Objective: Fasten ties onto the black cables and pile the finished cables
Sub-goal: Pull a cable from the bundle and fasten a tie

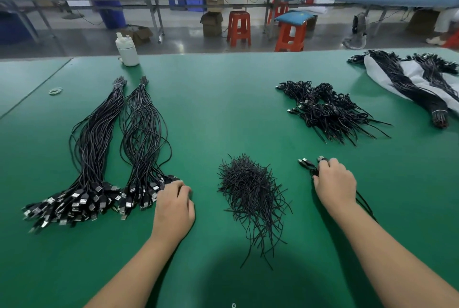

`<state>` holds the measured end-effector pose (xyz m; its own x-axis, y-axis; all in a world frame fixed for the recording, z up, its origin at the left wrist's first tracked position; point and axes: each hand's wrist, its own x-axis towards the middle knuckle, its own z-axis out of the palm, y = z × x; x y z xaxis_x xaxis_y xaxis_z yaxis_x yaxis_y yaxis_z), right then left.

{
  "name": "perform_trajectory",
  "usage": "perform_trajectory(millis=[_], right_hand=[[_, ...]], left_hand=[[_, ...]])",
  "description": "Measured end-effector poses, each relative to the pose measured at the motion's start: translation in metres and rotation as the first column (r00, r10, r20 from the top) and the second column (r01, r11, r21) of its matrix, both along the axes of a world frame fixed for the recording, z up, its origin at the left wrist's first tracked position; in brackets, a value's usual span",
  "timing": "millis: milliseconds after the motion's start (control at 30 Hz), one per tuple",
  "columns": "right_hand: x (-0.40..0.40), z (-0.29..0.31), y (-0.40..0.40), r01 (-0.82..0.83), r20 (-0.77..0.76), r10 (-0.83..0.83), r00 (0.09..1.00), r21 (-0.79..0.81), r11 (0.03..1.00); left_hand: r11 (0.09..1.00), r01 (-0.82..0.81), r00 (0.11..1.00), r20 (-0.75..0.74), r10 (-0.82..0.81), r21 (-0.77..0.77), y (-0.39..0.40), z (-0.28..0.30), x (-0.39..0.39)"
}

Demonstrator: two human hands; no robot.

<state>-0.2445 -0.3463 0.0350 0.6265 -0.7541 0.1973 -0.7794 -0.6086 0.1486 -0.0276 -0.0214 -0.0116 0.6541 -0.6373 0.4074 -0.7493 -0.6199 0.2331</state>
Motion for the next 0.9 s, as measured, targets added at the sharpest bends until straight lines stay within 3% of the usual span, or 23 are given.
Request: perform_trajectory(millis=[67, 133, 333, 567, 767, 900], right_hand=[[0.006, 0.000, 0.011, -0.085, 0.118, 0.082, 0.990, 0.023, 0.996], [0.016, -0.006, 0.028, -0.179, 0.267, 0.133, 0.954, 0.158, 0.971], [0.047, -0.032, 0.054, -0.255, 0.448, 0.035, 0.893, 0.443, 0.860], [0.046, -0.052, 0.050, -0.260, 0.573, -0.030, 0.819, 0.417, 0.871], [0.044, -0.051, 0.049, -0.282, 0.647, -0.081, 0.758, 0.438, 0.854], [0.045, -0.051, 0.050, -0.278, 0.646, -0.095, 0.757, 0.450, 0.849]], left_hand=[[1.000, -0.006, 1.000, -0.002, 0.006, 0.020, 0.000, 0.001, 0.000], [0.999, -0.013, 1.000, -0.002, 0.013, 0.042, 0.000, 0.002, -0.001], [0.994, -0.023, 1.000, 0.003, 0.022, 0.102, 0.001, 0.004, -0.001], [0.988, -0.061, 0.998, -0.001, 0.062, 0.144, -0.001, 0.004, -0.002], [0.945, -0.138, 0.990, 0.073, 0.121, 0.297, -0.004, 0.012, 0.021], [0.868, -0.204, 0.979, 0.086, 0.185, 0.454, -0.005, 0.023, 0.049]])
